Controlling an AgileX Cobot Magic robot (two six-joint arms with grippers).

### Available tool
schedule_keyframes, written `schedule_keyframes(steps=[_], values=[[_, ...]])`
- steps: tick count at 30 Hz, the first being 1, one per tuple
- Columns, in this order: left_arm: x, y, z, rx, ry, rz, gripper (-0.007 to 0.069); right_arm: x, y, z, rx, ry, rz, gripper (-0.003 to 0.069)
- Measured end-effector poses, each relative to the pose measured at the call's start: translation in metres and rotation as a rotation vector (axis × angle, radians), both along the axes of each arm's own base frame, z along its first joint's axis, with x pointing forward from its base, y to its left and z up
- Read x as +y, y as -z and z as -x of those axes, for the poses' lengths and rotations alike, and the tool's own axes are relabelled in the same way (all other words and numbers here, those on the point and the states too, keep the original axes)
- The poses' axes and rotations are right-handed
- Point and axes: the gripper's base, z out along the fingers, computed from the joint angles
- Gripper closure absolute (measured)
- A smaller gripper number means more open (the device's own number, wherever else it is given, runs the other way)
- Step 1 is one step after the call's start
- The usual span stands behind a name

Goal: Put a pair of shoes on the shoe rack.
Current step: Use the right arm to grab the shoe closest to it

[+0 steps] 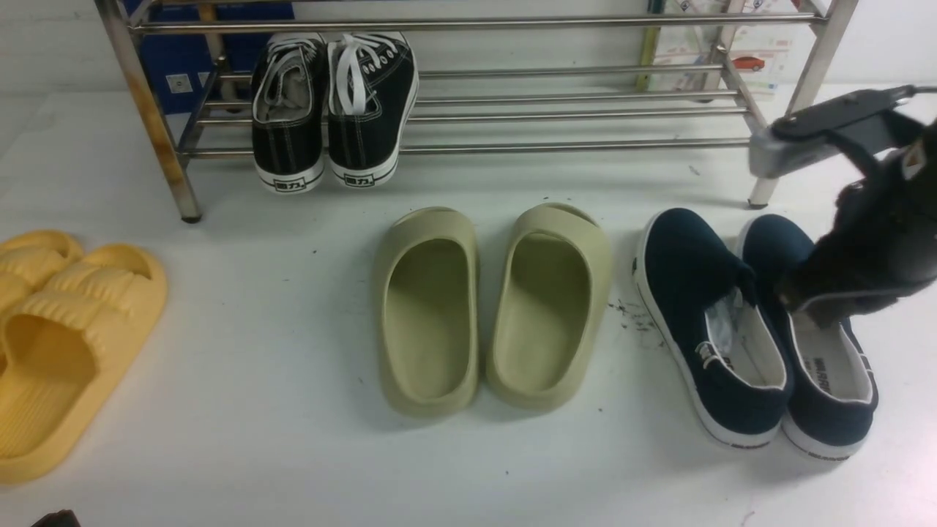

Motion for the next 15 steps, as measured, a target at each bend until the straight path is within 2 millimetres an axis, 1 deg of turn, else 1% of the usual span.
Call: schedule_keyframes(steps=[1, 3, 4, 5, 6, 8, 9, 10, 12, 14, 15], values=[[0.0, 0.0, 0.0, 0.0, 0.0, 0.0, 0.058, 0.005, 0.005, -0.004, 0.013, -0.011, 0.004, 0.0526], [0.0, 0.0, 0.0, 0.0, 0.0, 0.0, 0.0579, 0.016, 0.018, -0.014, 0.031, -0.02, 0.009, 0.0427], [0.0, 0.0, 0.0, 0.0, 0.0, 0.0, 0.0579, 0.019, 0.026, -0.019, 0.042, -0.006, 0.006, 0.0353], [0.0, 0.0, 0.0, 0.0, 0.0, 0.0, 0.0579, 0.02, 0.027, -0.019, 0.044, -0.007, 0.007, 0.0353], [0.0, 0.0, 0.0, 0.0, 0.0, 0.0, 0.0578, 0.022, 0.037, -0.025, 0.063, 0.015, 0.008, 0.0271], [0.0, 0.0, 0.0, 0.0, 0.0, 0.0, 0.0578, 0.026, 0.055, -0.033, 0.101, 0.05, 0.011, 0.0172], [0.0, 0.0, 0.0, 0.0, 0.0, 0.0, 0.0578, 0.026, 0.055, -0.033, 0.102, 0.051, 0.01, 0.0164], [0.0, 0.0, 0.0, 0.0, 0.0, 0.0, 0.0575, 0.029, 0.066, -0.037, 0.131, 0.06, 0.008, 0.0116], [0.0, 0.0, 0.0, 0.0, 0.0, 0.0, 0.0572, 0.036, 0.079, -0.04, 0.154, 0.055, 0.009, 0.0071], [0.0, 0.0, 0.0, 0.0, 0.0, 0.0, 0.0568, 0.043, 0.09, -0.042, 0.168, 0.044, 0.016, 0.0066], [0.0, 0.0, 0.0, 0.0, 0.0, 0.0, 0.0568, 0.044, 0.091, -0.042, 0.169, 0.04, 0.017, 0.0067]])
